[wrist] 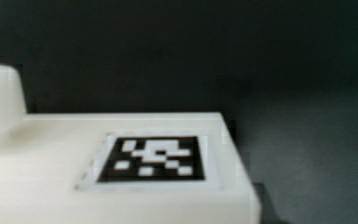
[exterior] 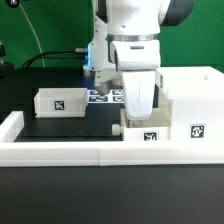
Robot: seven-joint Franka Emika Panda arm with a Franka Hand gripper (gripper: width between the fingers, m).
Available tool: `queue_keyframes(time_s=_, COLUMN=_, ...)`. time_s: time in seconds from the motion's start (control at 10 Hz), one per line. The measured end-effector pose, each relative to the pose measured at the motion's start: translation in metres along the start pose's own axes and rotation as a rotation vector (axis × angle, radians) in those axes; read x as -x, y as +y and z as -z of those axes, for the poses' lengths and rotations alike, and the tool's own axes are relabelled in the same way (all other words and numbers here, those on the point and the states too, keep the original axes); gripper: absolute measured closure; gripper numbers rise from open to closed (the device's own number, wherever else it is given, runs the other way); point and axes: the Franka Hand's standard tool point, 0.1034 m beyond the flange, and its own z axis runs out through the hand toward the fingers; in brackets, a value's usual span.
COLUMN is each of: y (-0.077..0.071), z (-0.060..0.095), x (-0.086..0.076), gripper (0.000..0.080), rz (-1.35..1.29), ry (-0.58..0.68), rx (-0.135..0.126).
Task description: Assemble drawer
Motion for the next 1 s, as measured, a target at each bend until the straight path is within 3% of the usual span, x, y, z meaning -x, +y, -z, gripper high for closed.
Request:
queue_keyframes(time_s=0.5, y=0.000, z=-0.001, x=0.000, gripper=0.0752, rz=-0.026, ry=0.000, rx=0.000)
queue_keyframes(time_s=0.7, y=0.001, z=0.010, x=0.002, gripper=0.0436, rz=-0.031, ry=-0.001, rx=0.013)
queue_keyframes(time_s=0.8, y=0.002, z=0.015, x=0.000, gripper=0.0436, rz=-0.035, ry=-0.002, rx=0.013)
queue_keyframes(time_s=0.9, y=0.003, z=0.021, x=0.000, gripper=0.0256, rz=-0.044, ry=-0.006, rx=0.000)
queue_keyframes(time_s=1.0, y=0.005, z=0.030, x=0.001, gripper=0.0183, rz=-0.048, ry=-0.010, rx=-0.009)
